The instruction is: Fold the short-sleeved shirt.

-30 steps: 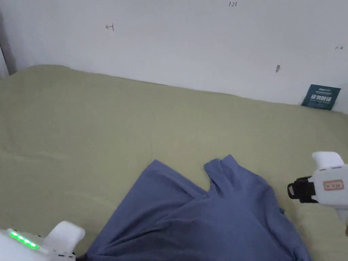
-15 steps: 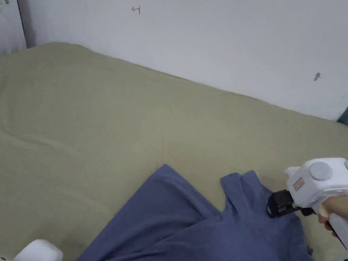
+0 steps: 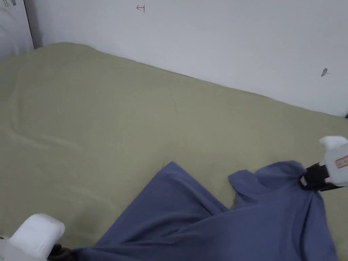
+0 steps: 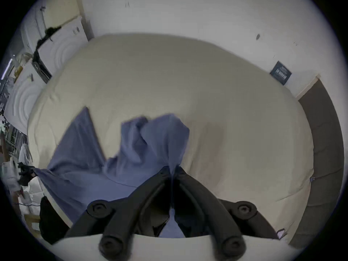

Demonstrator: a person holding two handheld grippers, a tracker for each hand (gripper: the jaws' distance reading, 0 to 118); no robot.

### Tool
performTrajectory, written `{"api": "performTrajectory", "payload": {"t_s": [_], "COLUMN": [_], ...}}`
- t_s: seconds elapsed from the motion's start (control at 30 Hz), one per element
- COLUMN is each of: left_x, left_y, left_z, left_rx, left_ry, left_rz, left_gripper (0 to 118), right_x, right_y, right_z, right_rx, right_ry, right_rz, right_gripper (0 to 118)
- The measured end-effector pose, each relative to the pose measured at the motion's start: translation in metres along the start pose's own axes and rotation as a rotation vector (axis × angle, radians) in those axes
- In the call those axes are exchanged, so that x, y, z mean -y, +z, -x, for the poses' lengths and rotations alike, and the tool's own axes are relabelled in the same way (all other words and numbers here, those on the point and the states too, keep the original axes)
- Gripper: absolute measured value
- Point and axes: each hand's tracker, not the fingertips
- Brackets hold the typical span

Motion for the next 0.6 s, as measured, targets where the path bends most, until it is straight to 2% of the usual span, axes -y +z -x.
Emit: {"api": "performTrajectory", "payload": {"t_s": [0.07, 0.2, 0.37, 0.43, 0.6], "left_x": [-0.021, -0.076, -0.159, -0.192, -0.273], "left_y": [0.011, 0.029, 0.05, 0.055, 0.059], "left_z": [0.004, 0.011, 0.019, 0.021, 0.019], "left_rx": [0.013, 0.017, 0.004, -0.016, -0.086], "left_ry": [0.006, -0.009, -0.034, -0.039, -0.112], "left_rz": [-0.037, -0.123, -0.23, -0.302, -0.346], "left_gripper": [10, 10, 10, 10, 10], "right_x": [-0.008, -0.022, -0.033, -0.037, -0.056], "right_y": [0.029, 0.081, 0.133, 0.149, 0.181], "right_z": [-0.006, -0.021, -0.034, -0.038, -0.048], "right_rx": [0.051, 0.088, 0.174, 0.211, 0.279], "right_ry": [0.001, -0.034, -0.029, -0.037, -0.036], "right_rz": [-0.076, -0.191, -0.329, -0.387, -0.532], "right_gripper": [2, 2, 2, 2, 2]}}
